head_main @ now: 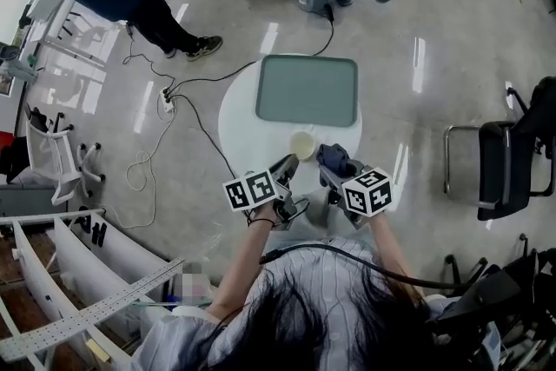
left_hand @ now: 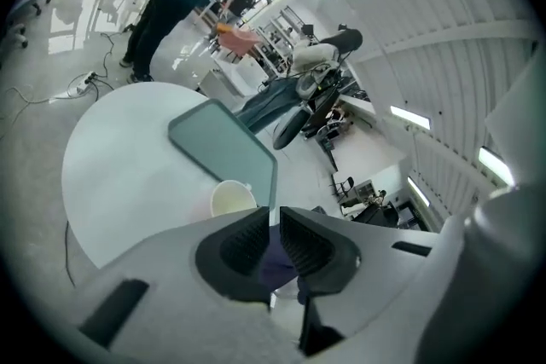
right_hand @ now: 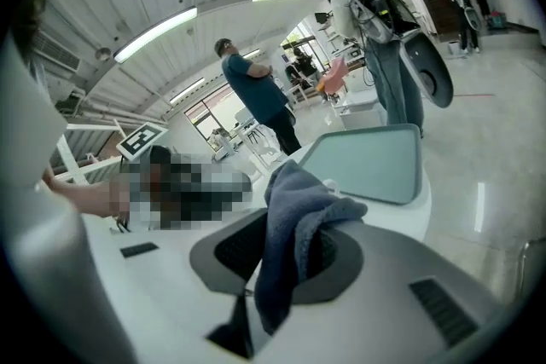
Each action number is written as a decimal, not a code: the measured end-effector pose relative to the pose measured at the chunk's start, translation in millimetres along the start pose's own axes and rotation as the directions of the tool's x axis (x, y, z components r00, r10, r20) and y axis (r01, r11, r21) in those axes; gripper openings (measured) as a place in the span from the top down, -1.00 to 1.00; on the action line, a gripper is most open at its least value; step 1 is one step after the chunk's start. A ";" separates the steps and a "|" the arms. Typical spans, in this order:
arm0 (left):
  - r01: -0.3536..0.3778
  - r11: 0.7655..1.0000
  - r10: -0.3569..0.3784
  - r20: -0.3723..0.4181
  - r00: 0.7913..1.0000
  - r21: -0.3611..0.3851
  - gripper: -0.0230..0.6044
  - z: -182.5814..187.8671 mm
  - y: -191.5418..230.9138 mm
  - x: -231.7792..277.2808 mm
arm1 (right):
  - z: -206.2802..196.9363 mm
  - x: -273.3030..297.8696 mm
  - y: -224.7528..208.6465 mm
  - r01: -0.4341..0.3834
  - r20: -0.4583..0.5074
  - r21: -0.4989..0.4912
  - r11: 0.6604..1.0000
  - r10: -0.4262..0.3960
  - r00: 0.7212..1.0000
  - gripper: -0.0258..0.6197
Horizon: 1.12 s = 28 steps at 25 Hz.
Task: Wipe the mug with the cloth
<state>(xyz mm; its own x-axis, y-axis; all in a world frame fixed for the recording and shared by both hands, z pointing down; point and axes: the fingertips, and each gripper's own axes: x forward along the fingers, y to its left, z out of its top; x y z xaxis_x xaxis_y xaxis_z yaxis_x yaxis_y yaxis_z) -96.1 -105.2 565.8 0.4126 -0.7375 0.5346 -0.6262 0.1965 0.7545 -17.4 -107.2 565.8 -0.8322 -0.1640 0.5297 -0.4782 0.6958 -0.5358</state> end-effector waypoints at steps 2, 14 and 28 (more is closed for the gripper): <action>-0.032 0.998 0.031 0.013 0.999 0.062 0.77 -3.5 -0.6 -5.2 | 2.1 -5.4 4.5 -0.028 -0.016 -0.036 0.999 0.028 0.999 0.67; -0.216 0.963 0.201 0.105 0.974 0.163 0.79 -52.4 12.8 -52.8 | -18.9 6.9 34.2 -0.204 -0.164 -0.165 0.965 0.177 0.970 0.67; -0.266 0.936 0.241 0.131 0.962 0.230 0.79 -69.5 29.6 -99.6 | -31.1 33.8 86.9 -0.263 -0.151 -0.175 0.949 0.238 0.959 0.67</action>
<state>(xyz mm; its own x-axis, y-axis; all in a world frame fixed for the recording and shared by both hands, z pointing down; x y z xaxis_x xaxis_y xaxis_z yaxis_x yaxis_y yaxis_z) -109.7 19.0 561.4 0.1590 -0.7465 0.6461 -0.8481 0.2318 0.4765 -78.3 -30.5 557.5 -0.8699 0.1137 0.4799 -0.1856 0.8260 -0.5323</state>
